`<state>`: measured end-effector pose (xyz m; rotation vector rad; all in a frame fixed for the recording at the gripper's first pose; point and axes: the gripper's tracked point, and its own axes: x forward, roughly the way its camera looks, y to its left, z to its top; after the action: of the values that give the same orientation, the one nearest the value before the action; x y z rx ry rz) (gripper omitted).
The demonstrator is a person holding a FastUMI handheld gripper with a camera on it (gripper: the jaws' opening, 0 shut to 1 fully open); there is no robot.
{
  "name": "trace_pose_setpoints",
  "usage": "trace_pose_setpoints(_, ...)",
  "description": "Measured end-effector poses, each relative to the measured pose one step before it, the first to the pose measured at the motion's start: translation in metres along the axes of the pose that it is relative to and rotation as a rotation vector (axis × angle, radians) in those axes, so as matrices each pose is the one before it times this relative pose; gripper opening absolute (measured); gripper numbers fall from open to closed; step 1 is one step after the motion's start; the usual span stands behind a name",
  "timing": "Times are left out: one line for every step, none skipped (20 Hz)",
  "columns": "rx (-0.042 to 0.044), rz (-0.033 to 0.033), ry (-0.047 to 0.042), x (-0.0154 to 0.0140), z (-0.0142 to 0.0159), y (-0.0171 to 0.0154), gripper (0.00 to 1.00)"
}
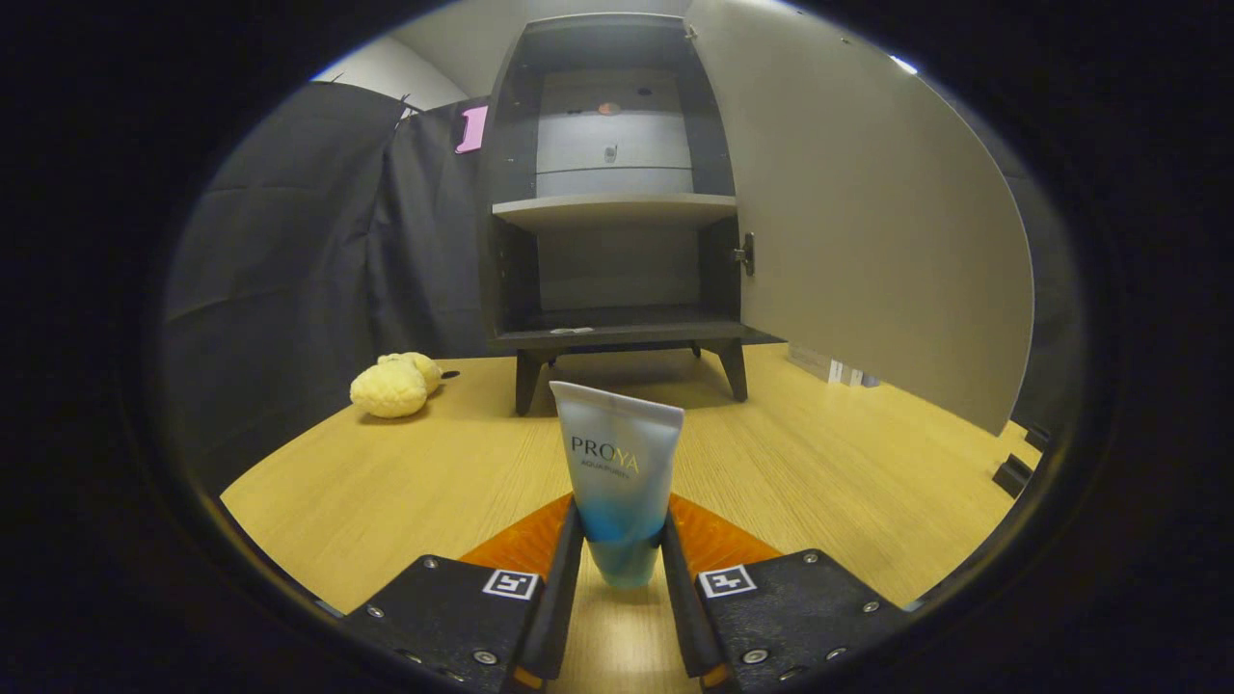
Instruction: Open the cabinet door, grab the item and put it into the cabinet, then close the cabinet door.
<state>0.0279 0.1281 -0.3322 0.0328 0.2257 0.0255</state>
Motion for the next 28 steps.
trace_pose_setpoints(-0.00327, 0.00827, -0.00376, 0.00057, 0.01200, -0.00075, 0.46)
trace_pose_setpoints(-0.01638, 0.00169, 0.00895, 0.00099, 0.00994, -0.00174, 0.46)
trace_pose_setpoints(-0.01794, -0.00236, 0.00803, 0.00033, 0.01070, -0.00379, 0.46)
trace_pose_setpoints(-0.00504, -0.00239, -0.00060, -0.00084, 0.01435, -0.00379, 0.46)
trace_pose_setpoints(-0.00143, -0.00647, -0.00118, 0.00005, 0.01555, -0.00373, 0.46)
trace_pose_setpoints(-0.00107, -0.00153, -0.00084, 0.00200, 0.01514, -0.00270, 0.46)
trace_pose_setpoints(-0.01841, -0.00824, 0.00193, 0.00273, 0.01378, -0.00344, 0.46)
trace_pose_setpoints(-0.02123, -0.00840, -0.00783, 0.00277, 0.01714, -0.00419, 0.46)
trace_pose_setpoints(-0.01044, -0.00238, -0.01430, 0.00349, 0.01850, -0.00148, 0.46)
trace_pose_setpoints(-0.00392, -0.00039, -0.01265, 0.00391, 0.01831, -0.00171, 0.46)
trace_pose_setpoints(-0.00066, 0.00019, -0.01293, 0.00458, 0.01864, -0.00171, 0.46)
trace_pose_setpoints(0.00194, 0.00146, -0.01228, 0.00609, 0.01718, -0.00130, 0.46)
trace_pose_setpoints(0.00416, -0.00135, -0.00528, 0.00808, 0.01825, -0.00142, 0.46)
trace_pose_setpoints(0.00277, -0.01222, -0.00569, 0.00856, 0.01773, -0.00427, 0.46)
trace_pose_setpoints(0.00268, -0.00473, -0.01290, 0.00718, 0.01963, -0.00255, 0.46)
trace_pose_setpoints(-0.00283, -0.00440, -0.02134, 0.00944, 0.02063, -0.00060, 0.46)
trace_pose_setpoints(-0.00889, -0.00306, -0.02594, 0.00993, 0.02123, -0.00205, 0.46)
trace_pose_setpoints(-0.01076, -0.00010, -0.02275, 0.00987, 0.01850, -0.00121, 0.46)
trace_pose_setpoints(-0.00540, -0.00013, -0.01436, 0.01050, 0.01664, -0.00116, 0.46)
trace_pose_setpoints(0.00309, 0.00870, -0.00223, 0.01286, 0.01204, 0.00187, 0.46)
trace_pose_setpoints(0.00674, 0.01113, 0.01402, 0.01493, 0.00802, 0.00276, 0.46)
trace_pose_setpoints(0.00872, 0.00991, 0.01647, 0.01496, 0.00729, 0.00304, 0.46)
trace_pose_setpoints(0.00696, 0.00708, 0.00904, 0.01510, 0.00685, 0.00173, 0.46)
trace_pose_setpoints(0.00259, 0.00293, -0.00398, 0.01548, 0.00858, 0.00089, 0.46)
trace_pose_setpoints(-0.00820, 0.00141, -0.00494, 0.01574, 0.00685, 0.00081, 0.46)
trace_pose_setpoints(-0.00998, 0.00119, -0.00699, 0.01576, 0.00616, 0.00193, 0.46)
trace_pose_setpoints(-0.00846, 0.00174, -0.00570, 0.01578, 0.00458, 0.00195, 0.46)
trace_pose_setpoints(-0.00580, -0.00215, -0.00107, 0.01484, 0.00414, 0.00037, 0.46)
